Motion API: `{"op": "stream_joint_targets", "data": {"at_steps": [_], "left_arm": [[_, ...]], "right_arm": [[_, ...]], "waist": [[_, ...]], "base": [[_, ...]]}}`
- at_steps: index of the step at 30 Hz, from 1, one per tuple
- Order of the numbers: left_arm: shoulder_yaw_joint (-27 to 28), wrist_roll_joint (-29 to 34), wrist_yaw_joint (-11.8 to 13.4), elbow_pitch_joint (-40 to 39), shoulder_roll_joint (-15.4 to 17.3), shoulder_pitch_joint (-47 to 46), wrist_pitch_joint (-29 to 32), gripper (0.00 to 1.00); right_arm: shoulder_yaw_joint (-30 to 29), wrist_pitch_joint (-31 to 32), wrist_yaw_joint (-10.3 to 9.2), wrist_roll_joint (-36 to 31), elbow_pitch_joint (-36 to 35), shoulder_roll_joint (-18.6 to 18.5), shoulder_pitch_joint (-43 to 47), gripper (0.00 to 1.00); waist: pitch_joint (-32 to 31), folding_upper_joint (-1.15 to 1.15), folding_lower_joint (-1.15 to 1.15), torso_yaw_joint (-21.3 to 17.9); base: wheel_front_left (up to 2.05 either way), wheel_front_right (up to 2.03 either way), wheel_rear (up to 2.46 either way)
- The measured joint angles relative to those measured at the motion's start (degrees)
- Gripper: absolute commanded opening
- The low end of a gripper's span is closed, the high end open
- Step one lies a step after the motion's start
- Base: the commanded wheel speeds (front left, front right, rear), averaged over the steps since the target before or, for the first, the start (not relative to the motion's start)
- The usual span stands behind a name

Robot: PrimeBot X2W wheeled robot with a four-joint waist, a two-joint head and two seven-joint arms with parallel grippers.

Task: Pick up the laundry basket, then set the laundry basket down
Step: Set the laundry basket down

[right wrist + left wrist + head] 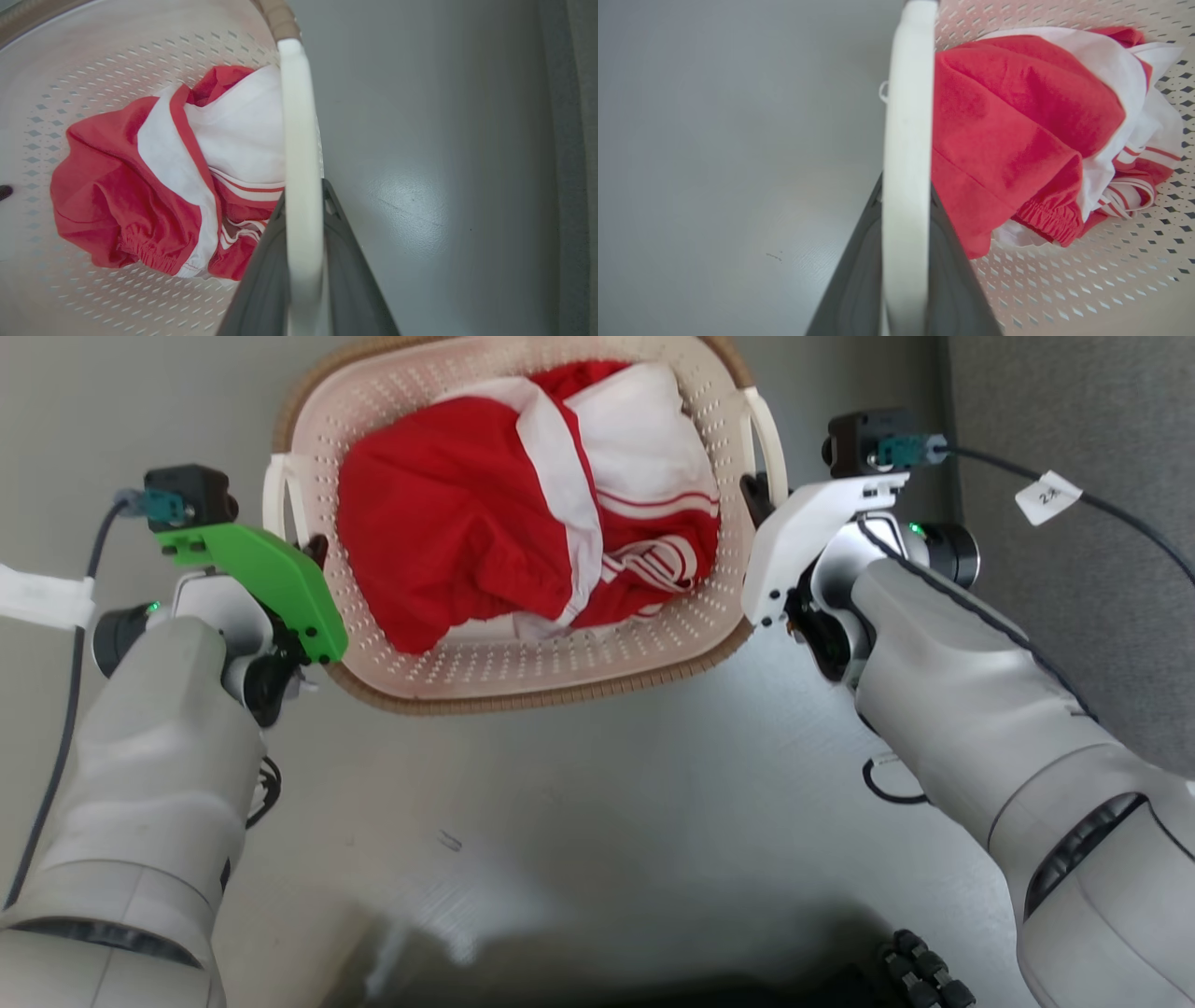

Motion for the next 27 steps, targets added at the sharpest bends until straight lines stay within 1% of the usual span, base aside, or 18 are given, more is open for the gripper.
{"op": "stream_joint_targets", "data": {"at_steps": [17,27], "left_arm": [[-0.3,0.2,0.0,-0.3,0.6,-4.0,-1.1,0.00],[-0.8,0.2,0.0,-0.2,0.4,-4.0,-1.9,0.00]], "right_arm": [[-0.5,-1.0,-0.02,0.0,0.8,0.1,-4.0,0.00],[-0.5,-1.5,0.04,0.0,1.4,0.2,-4.0,0.00]], "waist": [[6.4,0.00,0.00,0.3],[7.8,0.00,0.00,0.5]], "base": [[0.00,0.00,0.00],[0.00,0.00,0.00]]}}
